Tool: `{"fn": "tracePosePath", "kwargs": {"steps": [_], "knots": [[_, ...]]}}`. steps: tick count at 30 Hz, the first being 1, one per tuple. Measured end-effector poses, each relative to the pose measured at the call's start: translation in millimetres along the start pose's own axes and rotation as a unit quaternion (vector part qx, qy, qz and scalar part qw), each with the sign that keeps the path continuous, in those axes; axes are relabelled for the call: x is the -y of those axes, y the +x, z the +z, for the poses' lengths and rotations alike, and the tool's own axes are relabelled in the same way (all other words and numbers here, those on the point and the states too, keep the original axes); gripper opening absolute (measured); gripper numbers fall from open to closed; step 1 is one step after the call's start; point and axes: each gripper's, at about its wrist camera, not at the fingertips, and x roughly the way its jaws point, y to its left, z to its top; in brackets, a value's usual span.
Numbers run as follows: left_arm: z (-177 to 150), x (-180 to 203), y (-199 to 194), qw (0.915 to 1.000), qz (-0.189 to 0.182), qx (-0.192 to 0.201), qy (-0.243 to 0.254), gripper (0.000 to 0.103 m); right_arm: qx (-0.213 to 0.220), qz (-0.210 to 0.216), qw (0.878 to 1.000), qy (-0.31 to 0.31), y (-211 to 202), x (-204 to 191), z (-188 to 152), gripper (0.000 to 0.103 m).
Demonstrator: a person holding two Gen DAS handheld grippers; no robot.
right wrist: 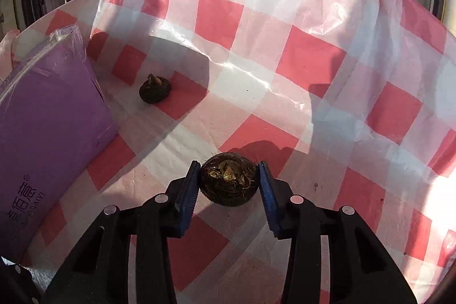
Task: Organize fruits
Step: 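Grasp the last small dark fruit with the left tool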
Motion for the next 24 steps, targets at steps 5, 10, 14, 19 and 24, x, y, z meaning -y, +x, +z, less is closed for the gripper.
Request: {"fn": "tracePosePath", "kwargs": {"steps": [5, 10, 14, 19, 24], "knots": [[8.6, -4.7, 4.0, 0.9972, 0.069, 0.006, -0.028, 0.101, 0.04, -0.064, 0.983, 0.167, -63.9, 78.8, -60.3, 0.041], [54.6, -15.8, 40.7, 0.9683, 0.243, -0.004, -0.059, 0.101, 0.09, -0.03, 0.952, 0.293, -89.3, 128.5, -94.9, 0.041], [116.8, -53.6, 93.4, 0.929, 0.36, -0.046, -0.074, 0.101, 0.103, 0.009, 0.945, 0.311, -85.0, 133.9, -97.6, 0.041], [171.2, -135.1, 135.9, 0.8757, 0.423, -0.161, -0.167, 0.101, 0.106, 0.019, 0.943, 0.315, -80.3, 131.5, -96.3, 0.041], [189.0, -205.4, 150.9, 0.8467, 0.401, -0.296, -0.186, 0.101, 0.101, 0.018, 0.944, 0.313, -79.5, 131.1, -94.7, 0.041]]}}
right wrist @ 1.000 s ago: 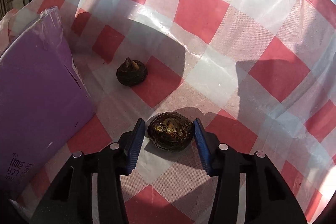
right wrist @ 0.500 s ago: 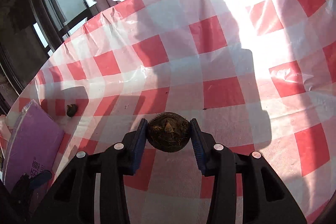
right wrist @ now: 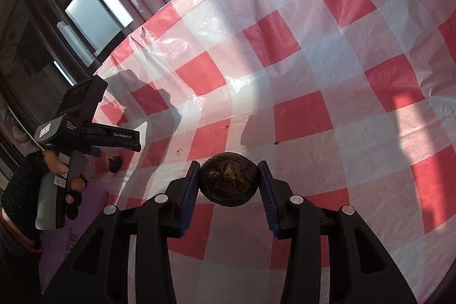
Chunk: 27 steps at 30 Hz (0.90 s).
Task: Organize fruits
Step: 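Grasp the last small dark fruit with the left tool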
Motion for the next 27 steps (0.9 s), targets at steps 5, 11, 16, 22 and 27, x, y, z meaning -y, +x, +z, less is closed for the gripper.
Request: {"fn": "tracePosePath", "kwargs": {"steps": [5, 11, 16, 22, 27], "knots": [[24.2, -42.6, 22.4, 0.9977, -0.013, -0.059, -0.029, 0.094, -0.012, -0.006, 1.0, -0.002, 6.3, -0.4, -0.1, 0.042], [30.0, -62.7, 35.6, 0.9918, -0.075, -0.098, -0.035, 0.061, -0.012, -0.008, 1.0, -0.001, 6.0, 1.1, -0.8, 0.042], [29.1, -71.9, 29.6, 0.9923, -0.08, -0.088, -0.034, 0.039, -0.015, -0.01, 1.0, -0.001, 7.5, 0.5, -0.3, 0.042], [5.1, -52.3, -7.0, 0.9899, -0.125, -0.063, 0.022, 0.039, -0.014, -0.009, 1.0, 0.0, 6.8, 1.1, -0.9, 0.042], [-55.8, -20.9, -75.1, 0.9785, -0.187, 0.055, 0.068, 0.039, -0.014, -0.006, 1.0, 0.0, 7.0, 0.6, -1.3, 0.042]]}}
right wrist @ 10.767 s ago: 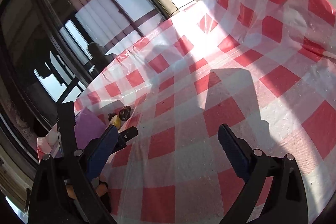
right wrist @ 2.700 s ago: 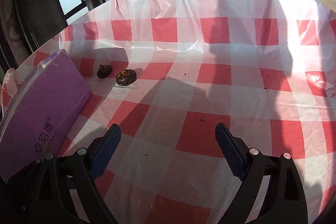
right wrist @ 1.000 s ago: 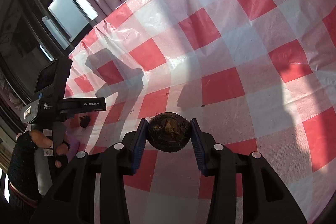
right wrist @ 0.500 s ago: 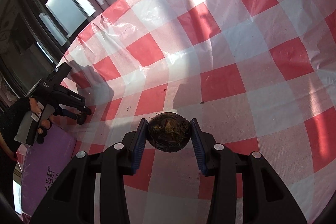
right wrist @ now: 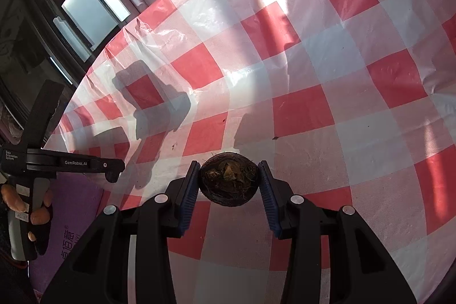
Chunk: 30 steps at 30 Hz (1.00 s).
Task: Organize fruits
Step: 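Grasp the last small dark fruit with the left tool, then carry both dark fruits into the white box and open both tools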
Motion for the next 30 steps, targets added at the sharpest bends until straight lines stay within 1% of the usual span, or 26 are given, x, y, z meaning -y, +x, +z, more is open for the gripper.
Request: {"fn": "tracePosePath", "kwargs": {"steps": [1, 2, 4, 5, 6, 7, 8, 9, 10, 11, 13, 15, 19, 21, 23, 25, 27, 28, 29, 30], "knots": [[-14.5, 8.7, -10.9, 0.9995, -0.015, 0.027, 0.01, 0.039, 0.001, 0.001, 1.0, 0.0, -0.6, -0.2, -0.3, 0.042], [-25.7, 16.1, -18.4, 0.9984, -0.028, 0.045, 0.016, 0.039, 0.003, 0.001, 1.0, 0.0, -1.1, -0.2, -0.6, 0.042], [-45.7, 25.2, -28.9, 0.9965, -0.039, 0.072, 0.017, 0.039, 0.004, 0.002, 1.0, 0.001, -2.0, 0.1, -0.8, 0.042], [-55.4, 26.3, -34.3, 0.9942, -0.051, 0.093, 0.017, 0.039, 0.005, 0.001, 1.0, 0.001, -2.5, 0.3, -1.2, 0.042], [-70.4, 27.4, -39.7, 0.9923, -0.052, 0.111, 0.018, 0.039, 0.006, 0.001, 1.0, 0.001, -2.7, 0.5, -1.4, 0.042], [-77.3, 26.9, -44.3, 0.9909, -0.047, 0.125, 0.014, 0.039, 0.006, 0.002, 1.0, 0.001, -3.0, 0.4, -1.4, 0.042], [-98.6, 29.4, -45.1, 0.9883, -0.049, 0.145, 0.007, 0.039, 0.006, 0.002, 1.0, 0.001, -3.1, 0.7, -1.5, 0.042], [-106.1, 26.6, -48.0, 0.9852, -0.057, 0.162, 0.006, 0.039, 0.006, 0.001, 1.0, 0.002, -3.0, 1.2, -1.5, 0.042], [-118.4, 29.1, -46.4, 0.9834, -0.054, 0.173, 0.005, 0.039, 0.006, 0.002, 1.0, 0.003, -2.8, 1.6, -1.1, 0.042], [-127.4, 28.0, -45.1, 0.9822, -0.048, 0.182, 0.001, 0.039, 0.005, 0.001, 1.0, 0.003, -2.3, 1.4, -0.9, 0.042], [-139.4, 32.2, -45.4, 0.9787, -0.056, 0.197, 0.001, 0.039, 0.001, 0.0, 1.0, 0.001, -0.9, -0.1, -0.1, 0.041], [-153.0, 45.7, -30.8, 0.9784, -0.042, 0.202, 0.005, 0.039, -0.002, -0.006, 1.0, 0.004, 1.0, 0.5, 1.2, 0.041], [-174.2, 51.9, -24.8, 0.9786, -0.063, 0.196, 0.003, 0.039, -0.002, -0.023, 1.0, 0.012, 0.7, 1.7, 0.9, 0.041], [-187.1, 53.8, -25.6, 0.9778, -0.067, 0.199, -0.001, 0.039, 0.011, -0.027, 0.999, 0.021, -3.3, 4.5, 1.2, 0.041], [-201.1, 51.5, -33.7, 0.9759, -0.082, 0.202, -0.004, 0.039, 0.024, -0.034, 0.999, 0.031, -7.4, 7.9, 1.9, 0.041], [-217.3, 47.0, -50.9, 0.9719, -0.089, 0.218, -0.003, 0.039, 0.034, -0.044, 0.998, 0.036, -12.1, 9.1, 1.3, 0.041], [-232.9, 38.5, -72.7, 0.967, -0.089, 0.239, 0.001, 0.039, 0.057, -0.059, 0.996, 0.046, -22.6, 9.1, -3.3, 0.041], [-240.3, 32.1, -83.3, 0.9643, -0.088, 0.25, 0.002, 0.039, 0.059, -0.073, 0.994, 0.049, -27.6, 5.1, -9.0, 0.041], [-248.0, 23.9, -94.6, 0.9616, -0.084, 0.262, 0.002, 0.039, 0.061, -0.077, 0.994, 0.046, -33.0, -2.8, -17.4, 0.041], [-254.9, 12.8, -105.9, 0.9586, -0.079, 0.273, -0.002, 0.039, 0.064, -0.068, 0.995, 0.042, -38.7, -13.8, -27.1, 0.041]]}}
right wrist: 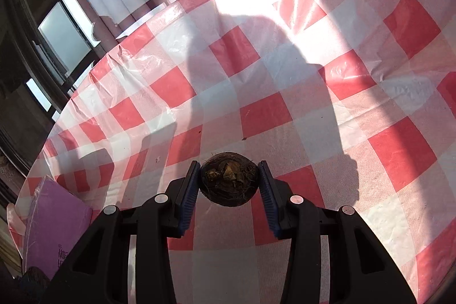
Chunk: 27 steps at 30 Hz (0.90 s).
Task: Organize fruits
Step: 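Carry both dark fruits into the white box and open both tools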
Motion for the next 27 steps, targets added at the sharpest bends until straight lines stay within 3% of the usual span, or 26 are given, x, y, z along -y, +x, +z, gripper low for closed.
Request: {"fn": "tracePosePath", "kwargs": {"steps": [4, 10, 15, 22, 27], "knots": [[2.0, -44.3, -50.1, 0.9985, 0.011, 0.043, -0.033, 0.039, 0.021, 0.073, 0.997, -0.023, -39.9, -55.9, -34.0, 0.041], [-6.9, -99.4, -107.2, 0.9899, 0.055, 0.108, -0.074, 0.039, 0.049, 0.176, 0.981, -0.068, -87.4, -152.4, -56.3, 0.041], [-18.3, -157.4, -127.7, 0.9822, 0.088, 0.114, -0.121, 0.039, 0.046, 0.236, 0.961, -0.137, -109.6, -234.9, -82.0, 0.042], [-32.1, -224.0, -132.1, 0.9723, 0.125, 0.102, -0.169, 0.039, 0.018, 0.259, 0.943, -0.207, -107.4, -305.7, -117.9, 0.042], [-42.1, -245.6, -107.0, 0.9722, 0.15, 0.068, -0.166, 0.039, -0.013, 0.215, 0.936, -0.28, -89.4, -340.7, -143.6, 0.042]]}}
